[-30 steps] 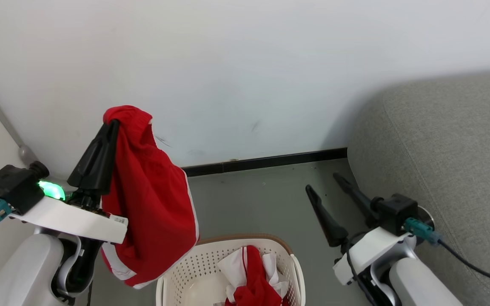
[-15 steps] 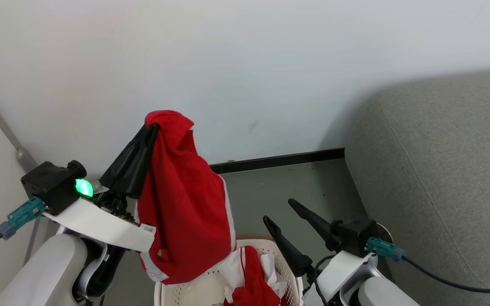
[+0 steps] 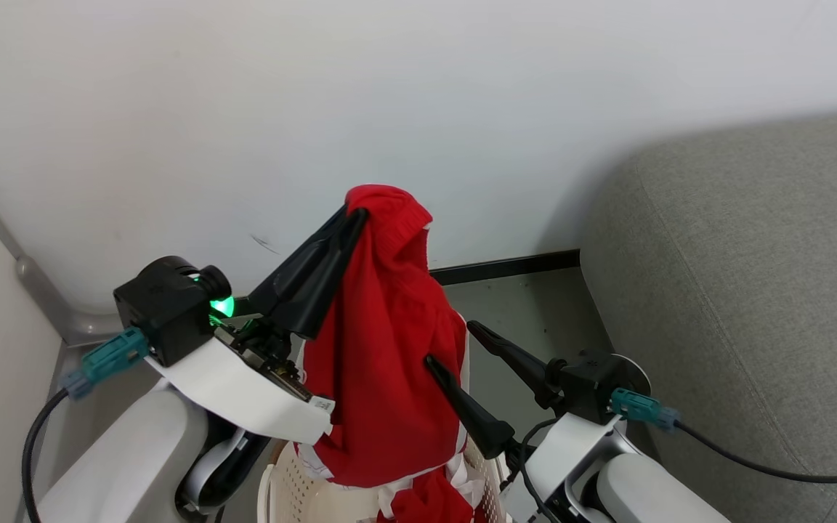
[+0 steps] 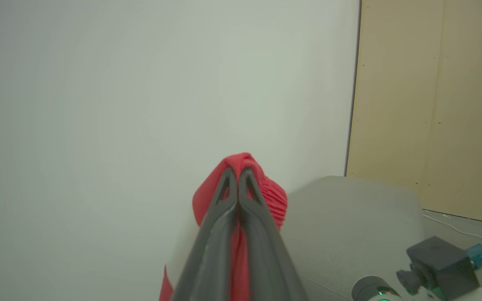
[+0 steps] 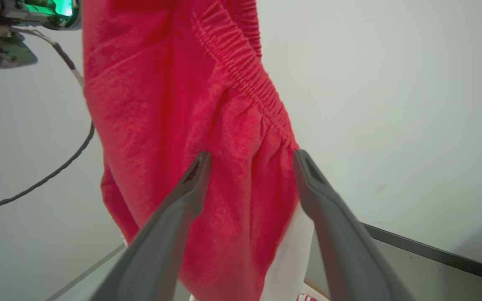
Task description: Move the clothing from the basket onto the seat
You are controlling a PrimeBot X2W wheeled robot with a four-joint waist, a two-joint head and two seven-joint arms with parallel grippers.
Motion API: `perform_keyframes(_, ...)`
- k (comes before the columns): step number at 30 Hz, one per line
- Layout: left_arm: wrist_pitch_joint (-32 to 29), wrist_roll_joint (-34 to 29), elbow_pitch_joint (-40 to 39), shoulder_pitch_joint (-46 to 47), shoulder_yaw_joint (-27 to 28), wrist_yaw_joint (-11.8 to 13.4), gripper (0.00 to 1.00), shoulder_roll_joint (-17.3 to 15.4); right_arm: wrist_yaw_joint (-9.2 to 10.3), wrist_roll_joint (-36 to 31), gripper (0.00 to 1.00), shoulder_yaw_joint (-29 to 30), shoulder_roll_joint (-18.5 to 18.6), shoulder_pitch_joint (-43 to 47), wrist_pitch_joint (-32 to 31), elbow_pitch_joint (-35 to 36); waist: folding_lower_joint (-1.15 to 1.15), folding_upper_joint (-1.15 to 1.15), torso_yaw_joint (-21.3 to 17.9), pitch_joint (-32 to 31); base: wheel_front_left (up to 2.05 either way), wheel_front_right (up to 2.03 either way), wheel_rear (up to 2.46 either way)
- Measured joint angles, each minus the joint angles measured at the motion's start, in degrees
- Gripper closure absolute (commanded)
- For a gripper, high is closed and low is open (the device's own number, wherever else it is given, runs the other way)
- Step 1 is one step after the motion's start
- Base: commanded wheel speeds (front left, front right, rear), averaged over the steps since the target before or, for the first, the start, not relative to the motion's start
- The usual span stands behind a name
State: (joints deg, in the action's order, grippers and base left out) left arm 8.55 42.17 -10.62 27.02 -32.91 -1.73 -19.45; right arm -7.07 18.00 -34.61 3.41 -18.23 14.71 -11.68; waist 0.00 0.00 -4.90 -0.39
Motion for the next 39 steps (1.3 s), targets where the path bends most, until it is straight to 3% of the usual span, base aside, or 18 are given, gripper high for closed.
perform_keyframes(13,-2.5,-1.5,-3.1,1.8,-3.5,0.0,1.0,1.9,0.0,0.7,0.0,-1.9,0.0,-1.3,0.0,0.0,0.0,0.0,-0.1,0.1,0.0,0.0,0.0)
perform_keyframes(14,-2.5,-1.5,-3.2,1.8,-3.7,0.0,1.0,2.0,0.0,0.7,0.05,-2.1,0.1,-1.3,0.0,-0.1,0.0,0.0,-0.1,0.1,0.0,0.0,0.0)
perform_keyframes(15,-2.6,-1.5,-3.3,1.8,-3.9,0.0,1.0,2.1,0.0,0.8,0.55,-2.3,0.1,-1.3,0.0,-0.2,0.0,0.0,-0.1,0.1,0.0,0.0,0.0)
perform_keyframes(16,-3.0,-1.5,-3.5,1.8,-4.2,0.0,1.0,2.3,0.0,0.8,0.81,-2.4,0.1,-1.4,0.0,-0.4,0.0,0.0,-0.1,0.1,0.0,0.0,0.0)
perform_keyframes(17,-3.0,-1.5,-3.5,1.8,-4.2,0.0,1.0,2.4,0.0,0.8,1.0,-2.6,0.1,-1.5,0.0,-0.7,0.0,0.0,-0.1,0.1,0.0,0.0,0.0)
perform_keyframes(28,-4.0,-1.9,-3.6,1.8,-4.7,0.1,1.0,2.6,0.0,0.8,1.0,-3.2,0.1,-2.1,0.0,-1.2,0.0,0.0,0.0,-0.1,0.0,0.0,0.0)
perform_keyframes(39,-4.6,-2.0,-2.1,1.5,-3.9,1.8,1.0,1.3,0.0,1.1,1.0,-1.5,0.1,-2.1,0.0,-0.3,0.0,0.0,-0.1,-0.2,0.0,0.0,0.0)
